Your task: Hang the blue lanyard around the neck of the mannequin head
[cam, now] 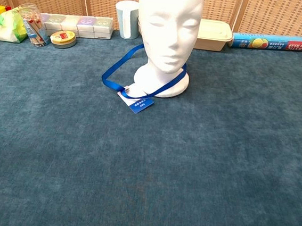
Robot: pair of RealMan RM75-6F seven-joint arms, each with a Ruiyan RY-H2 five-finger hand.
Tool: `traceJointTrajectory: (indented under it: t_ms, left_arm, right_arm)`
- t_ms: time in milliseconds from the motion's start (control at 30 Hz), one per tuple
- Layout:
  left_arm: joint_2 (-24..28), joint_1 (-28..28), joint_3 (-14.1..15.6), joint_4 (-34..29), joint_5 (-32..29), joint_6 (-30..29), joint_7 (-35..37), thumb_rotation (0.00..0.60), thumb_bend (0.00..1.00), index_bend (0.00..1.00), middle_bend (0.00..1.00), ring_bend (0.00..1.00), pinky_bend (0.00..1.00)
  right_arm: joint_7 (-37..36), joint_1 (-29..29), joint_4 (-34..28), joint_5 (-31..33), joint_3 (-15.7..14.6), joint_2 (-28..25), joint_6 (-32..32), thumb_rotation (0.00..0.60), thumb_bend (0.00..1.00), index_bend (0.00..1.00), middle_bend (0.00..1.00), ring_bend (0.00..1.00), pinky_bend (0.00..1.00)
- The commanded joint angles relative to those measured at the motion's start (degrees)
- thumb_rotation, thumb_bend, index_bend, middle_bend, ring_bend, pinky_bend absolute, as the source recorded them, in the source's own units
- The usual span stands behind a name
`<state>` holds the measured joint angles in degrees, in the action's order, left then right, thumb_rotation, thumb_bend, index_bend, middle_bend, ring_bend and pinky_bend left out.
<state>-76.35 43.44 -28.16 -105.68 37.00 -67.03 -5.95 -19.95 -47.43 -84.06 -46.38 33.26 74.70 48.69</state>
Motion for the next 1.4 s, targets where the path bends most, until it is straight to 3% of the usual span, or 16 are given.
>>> traceJointTrajectory:
  t_ms: [33, 300, 767, 1067, 1267, 1400]
  left_arm:
    - [2.31, -2.12, 2.25, -1.55, 2.26, 0.24, -0.37, 0.596, 0.2, 0.24, 0.23, 0.16, 0.28]
    - [9.96, -9.85, 11.02, -4.57, 12.51, 0.58, 0.53, 0.599, 0.2, 0.24, 0.23, 0.16, 0.26]
    - [14.69, -22.48, 21.2, -4.42, 30.33, -7.06, 9.02, 0.598, 0.2, 0.24, 0.23, 0.16, 0.26]
    - [17.1, -29.94, 26.89, -3.48, 39.57, -13.02, 12.51, 0.597, 0.2, 0.26, 0.23, 0.16, 0.26]
    - [17.14, -34.58, 30.62, -2.11, 44.41, -16.85, 12.06, 0.597, 0.2, 0.27, 0.23, 0.16, 0.26]
    - [16.13, -37.42, 32.53, -0.51, 46.42, -19.07, 10.91, 0.598, 0.2, 0.31, 0.23, 0.17, 0.26]
  right_arm:
    - [-1.22, 2.89, -2.85, -2.96, -1.15, -2.19, 2.14, 0.6, 0.33, 0.43, 0.45, 0.54, 0.61]
    - [-3.7, 12.74, -10.33, -12.83, -6.27, -7.89, 9.35, 0.6, 0.33, 0.45, 0.45, 0.53, 0.61]
    - [-9.23, 24.78, -17.31, -26.05, -14.8, -14.85, 17.61, 0.6, 0.32, 0.45, 0.45, 0.51, 0.6]
    - [-10.62, 30.36, -17.74, -31.07, -20.07, -17.33, 21.51, 0.6, 0.32, 0.46, 0.45, 0.51, 0.6]
    - [-6.36, 33.86, -17.25, -32.82, -23.31, -17.39, 25.1, 0.6, 0.32, 0.46, 0.45, 0.51, 0.6]
    - [4.83, 39.4, -18.91, -36.46, -27.48, -17.42, 32.91, 0.6, 0.32, 0.46, 0.46, 0.51, 0.6]
